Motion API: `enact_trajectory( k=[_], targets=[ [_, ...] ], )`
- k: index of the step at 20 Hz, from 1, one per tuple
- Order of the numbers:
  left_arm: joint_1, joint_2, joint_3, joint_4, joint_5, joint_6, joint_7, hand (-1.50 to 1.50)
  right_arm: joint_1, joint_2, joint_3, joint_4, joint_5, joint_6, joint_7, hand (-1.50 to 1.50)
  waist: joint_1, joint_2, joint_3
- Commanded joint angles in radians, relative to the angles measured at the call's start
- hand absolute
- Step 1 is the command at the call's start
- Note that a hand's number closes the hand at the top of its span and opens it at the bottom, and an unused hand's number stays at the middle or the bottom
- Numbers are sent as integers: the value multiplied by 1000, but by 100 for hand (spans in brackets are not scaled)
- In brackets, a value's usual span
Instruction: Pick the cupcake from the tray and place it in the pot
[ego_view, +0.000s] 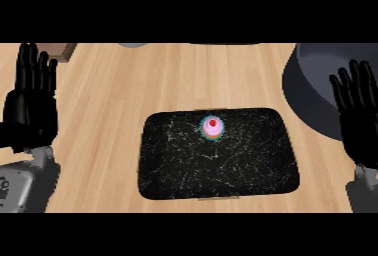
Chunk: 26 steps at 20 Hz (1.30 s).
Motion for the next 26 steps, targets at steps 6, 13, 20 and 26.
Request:
enact_trajectory(
  k=[6, 13, 20, 26],
  targets=[
    [226, 171, -58, 141, -125, -89, 110, 0, 233, 82, 40, 118, 202, -414, 283, 150, -39, 6, -22],
    [292, 177, -75, 168, -108, -134, 113, 0, 308, -42, 167, 33, 741, -707, 254, -150, -29, -16, -31],
    [295, 187, -81, 141, -110, -150, 123, 0, 372, 36, 354, -80, 1078, -662, 596, -150, -18, -13, -29],
    [293, 176, -101, 130, -112, -164, 129, 0, 204, 73, 392, -148, 1237, -363, 950, -150, 10, -8, -28]
  ],
)
